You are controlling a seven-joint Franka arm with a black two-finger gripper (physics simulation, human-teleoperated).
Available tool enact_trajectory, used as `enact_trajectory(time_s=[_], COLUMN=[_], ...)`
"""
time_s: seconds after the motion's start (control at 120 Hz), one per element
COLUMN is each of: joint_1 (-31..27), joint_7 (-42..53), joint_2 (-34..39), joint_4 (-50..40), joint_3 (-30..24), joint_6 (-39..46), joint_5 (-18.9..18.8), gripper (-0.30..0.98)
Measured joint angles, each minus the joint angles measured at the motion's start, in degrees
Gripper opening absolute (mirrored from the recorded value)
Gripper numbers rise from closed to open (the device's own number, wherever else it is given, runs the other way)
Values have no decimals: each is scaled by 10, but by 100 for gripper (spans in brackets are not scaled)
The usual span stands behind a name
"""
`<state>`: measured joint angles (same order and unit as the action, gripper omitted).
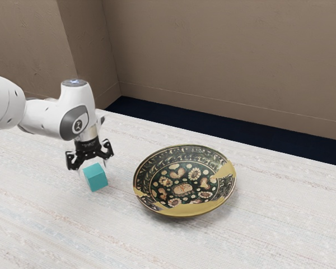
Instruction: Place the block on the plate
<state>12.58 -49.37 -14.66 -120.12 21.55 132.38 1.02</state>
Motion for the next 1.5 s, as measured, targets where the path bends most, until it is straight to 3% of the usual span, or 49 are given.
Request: enact_trajectory(time_s=[0.342,1.008,1.342,1.5], joint_1=[-15,-24,-27,-28], joint_7=[-72,-101,-100,-98], joint_2=[-38,-87,-93,-93], joint_4=[25,64,65,65], joint_3=[1,-10,-10,-10], joint_6=[18,28,29,29], joint_5=[6,14,51,64], gripper=[69,69,69,50])
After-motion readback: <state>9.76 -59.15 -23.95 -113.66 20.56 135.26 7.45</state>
